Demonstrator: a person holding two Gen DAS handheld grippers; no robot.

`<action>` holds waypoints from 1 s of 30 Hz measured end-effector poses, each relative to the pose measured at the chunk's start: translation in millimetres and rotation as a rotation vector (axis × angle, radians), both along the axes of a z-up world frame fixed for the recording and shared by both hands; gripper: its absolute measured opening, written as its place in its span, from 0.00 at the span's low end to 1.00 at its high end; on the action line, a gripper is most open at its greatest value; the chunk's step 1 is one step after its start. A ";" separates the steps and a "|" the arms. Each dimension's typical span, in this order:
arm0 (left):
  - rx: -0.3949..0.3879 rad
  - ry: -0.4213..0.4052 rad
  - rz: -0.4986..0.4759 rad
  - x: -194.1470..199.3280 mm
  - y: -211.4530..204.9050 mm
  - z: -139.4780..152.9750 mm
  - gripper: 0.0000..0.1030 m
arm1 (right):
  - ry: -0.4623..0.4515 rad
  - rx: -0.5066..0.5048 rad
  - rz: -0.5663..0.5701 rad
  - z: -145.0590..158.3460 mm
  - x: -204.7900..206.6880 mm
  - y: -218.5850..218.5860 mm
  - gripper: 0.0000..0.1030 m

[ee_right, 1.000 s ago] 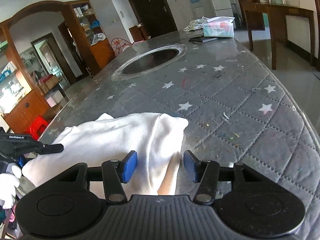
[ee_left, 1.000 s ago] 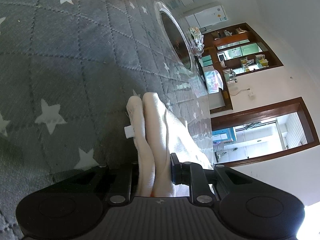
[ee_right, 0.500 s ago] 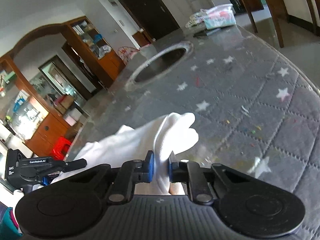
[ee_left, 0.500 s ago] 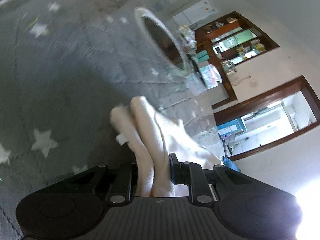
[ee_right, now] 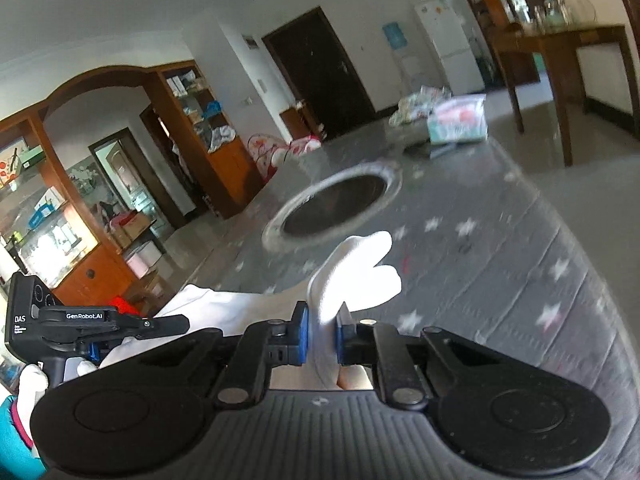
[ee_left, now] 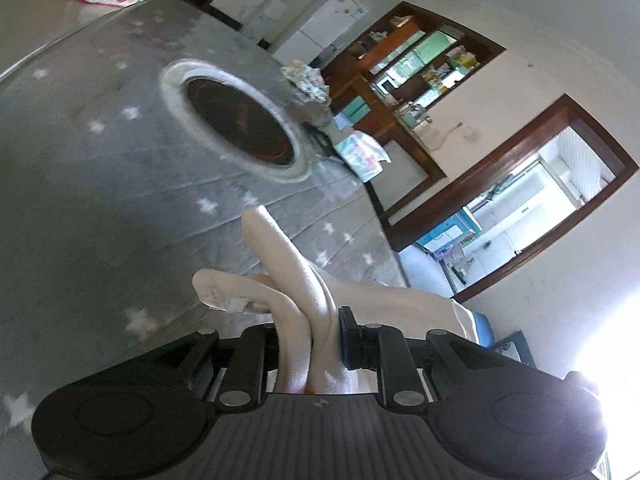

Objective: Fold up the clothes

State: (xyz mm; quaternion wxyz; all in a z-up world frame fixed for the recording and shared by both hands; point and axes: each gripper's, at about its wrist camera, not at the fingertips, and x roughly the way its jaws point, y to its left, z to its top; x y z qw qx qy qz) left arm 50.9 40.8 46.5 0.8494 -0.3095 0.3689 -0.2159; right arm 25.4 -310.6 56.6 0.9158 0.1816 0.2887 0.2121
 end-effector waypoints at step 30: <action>0.078 0.068 -0.091 95.9 -101.3 -32.0 0.18 | 0.045 -0.119 -0.179 -32.6 78.9 -74.2 0.11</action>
